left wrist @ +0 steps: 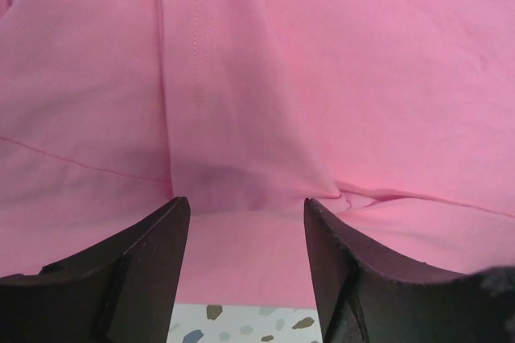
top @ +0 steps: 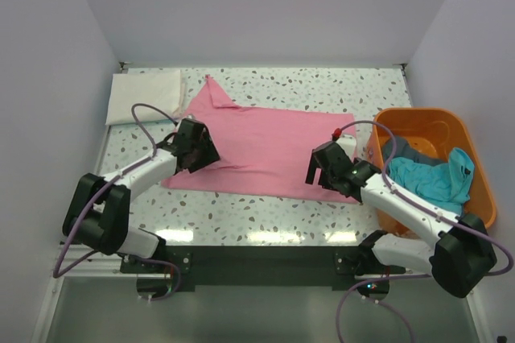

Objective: Fold and stack the t-shirts
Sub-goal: Fold the tshirt

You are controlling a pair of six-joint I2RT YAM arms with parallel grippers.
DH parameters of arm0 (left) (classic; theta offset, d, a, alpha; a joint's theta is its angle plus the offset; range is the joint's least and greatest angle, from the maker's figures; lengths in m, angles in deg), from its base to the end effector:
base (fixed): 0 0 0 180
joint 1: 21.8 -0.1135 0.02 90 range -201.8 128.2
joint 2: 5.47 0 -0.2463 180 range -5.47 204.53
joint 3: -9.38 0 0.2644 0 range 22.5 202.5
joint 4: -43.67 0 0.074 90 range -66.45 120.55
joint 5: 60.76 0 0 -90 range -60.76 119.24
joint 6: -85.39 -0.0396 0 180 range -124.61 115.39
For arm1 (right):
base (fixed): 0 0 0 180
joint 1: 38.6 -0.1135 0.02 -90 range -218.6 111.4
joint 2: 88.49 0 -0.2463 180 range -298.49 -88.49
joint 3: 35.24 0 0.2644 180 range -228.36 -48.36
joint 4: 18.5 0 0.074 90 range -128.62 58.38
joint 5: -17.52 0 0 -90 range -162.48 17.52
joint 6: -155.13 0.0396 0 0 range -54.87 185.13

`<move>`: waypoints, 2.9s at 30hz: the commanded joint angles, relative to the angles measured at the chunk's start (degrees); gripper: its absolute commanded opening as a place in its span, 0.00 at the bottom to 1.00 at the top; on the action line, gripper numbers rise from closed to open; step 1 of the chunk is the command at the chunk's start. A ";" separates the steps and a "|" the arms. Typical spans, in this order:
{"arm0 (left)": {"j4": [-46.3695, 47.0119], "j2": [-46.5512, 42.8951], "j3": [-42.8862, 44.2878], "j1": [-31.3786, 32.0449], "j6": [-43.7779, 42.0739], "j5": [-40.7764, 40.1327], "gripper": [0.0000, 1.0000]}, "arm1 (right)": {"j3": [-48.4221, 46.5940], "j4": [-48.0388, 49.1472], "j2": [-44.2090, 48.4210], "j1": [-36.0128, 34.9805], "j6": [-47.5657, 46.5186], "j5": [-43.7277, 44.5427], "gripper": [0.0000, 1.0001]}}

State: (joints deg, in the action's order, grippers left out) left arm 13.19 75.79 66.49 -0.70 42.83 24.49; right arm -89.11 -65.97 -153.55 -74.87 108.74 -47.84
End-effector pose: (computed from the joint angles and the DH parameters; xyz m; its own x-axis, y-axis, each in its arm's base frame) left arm 0.2713 -0.1012 0.1562 -0.7459 -0.4990 -0.4413 -0.3479 0.8567 -0.3807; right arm 0.1974 0.1244 0.1916 -0.7489 0.2281 -0.6222 0.2122 0.9720 0.1009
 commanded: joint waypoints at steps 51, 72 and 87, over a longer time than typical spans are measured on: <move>-3.02 7.51 11.11 1.75 -4.20 -7.46 0.00 | -0.38 -2.21 -2.44 0.06 0.50 5.85 0.99; -2.50 32.56 38.01 6.06 -18.08 -4.83 0.12 | -2.40 -3.36 -4.64 0.32 -0.81 8.49 0.99; -1.97 20.19 31.44 7.99 -19.24 -5.17 1.00 | -2.49 -1.60 -7.45 0.41 -1.78 6.65 0.99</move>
State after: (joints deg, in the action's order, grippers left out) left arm 9.95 104.09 100.80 7.36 22.79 21.01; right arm -89.55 -68.22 -160.57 -74.59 107.35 -41.98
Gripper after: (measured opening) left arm 0.994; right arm 0.986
